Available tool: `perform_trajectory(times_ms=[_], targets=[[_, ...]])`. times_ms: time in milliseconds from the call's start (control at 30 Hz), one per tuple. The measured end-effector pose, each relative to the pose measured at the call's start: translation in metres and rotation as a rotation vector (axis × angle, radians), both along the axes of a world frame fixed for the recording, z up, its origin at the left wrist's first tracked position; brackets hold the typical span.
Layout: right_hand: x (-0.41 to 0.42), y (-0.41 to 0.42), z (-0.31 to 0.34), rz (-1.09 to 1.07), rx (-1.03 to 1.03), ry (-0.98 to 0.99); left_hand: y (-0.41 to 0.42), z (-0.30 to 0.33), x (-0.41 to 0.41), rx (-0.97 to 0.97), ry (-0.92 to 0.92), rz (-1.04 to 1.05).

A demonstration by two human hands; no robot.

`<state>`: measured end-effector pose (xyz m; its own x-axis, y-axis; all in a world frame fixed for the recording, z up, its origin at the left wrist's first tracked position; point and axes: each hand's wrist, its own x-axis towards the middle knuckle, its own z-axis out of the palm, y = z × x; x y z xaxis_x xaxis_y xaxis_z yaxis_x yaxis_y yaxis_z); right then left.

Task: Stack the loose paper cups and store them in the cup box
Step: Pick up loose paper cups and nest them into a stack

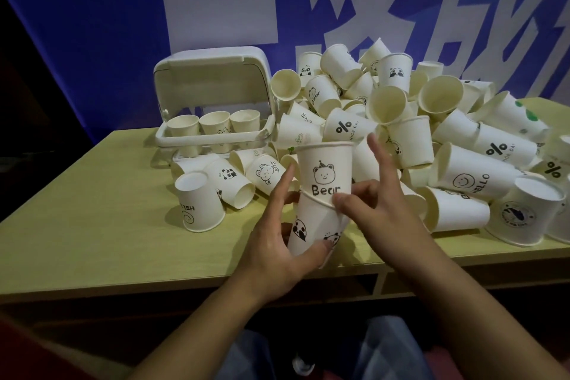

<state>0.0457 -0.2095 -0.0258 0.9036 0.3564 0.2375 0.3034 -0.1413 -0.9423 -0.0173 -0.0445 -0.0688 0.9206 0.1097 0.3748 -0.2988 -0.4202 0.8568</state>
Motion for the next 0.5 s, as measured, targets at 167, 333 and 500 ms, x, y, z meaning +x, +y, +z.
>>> perform_trajectory(times_ms=[167,333,500], targets=[[0.003,0.003,0.001,0.039,-0.153,-0.139,0.009,-0.003,-0.002,0.05,-0.009,0.065],[0.008,0.0,-0.003,0.029,-0.346,-0.309,0.022,-0.007,-0.003,-0.016,-0.035,0.097],[0.037,-0.018,0.005,-0.313,-0.497,-0.526,0.024,-0.008,-0.001,-0.022,-0.014,0.022]])
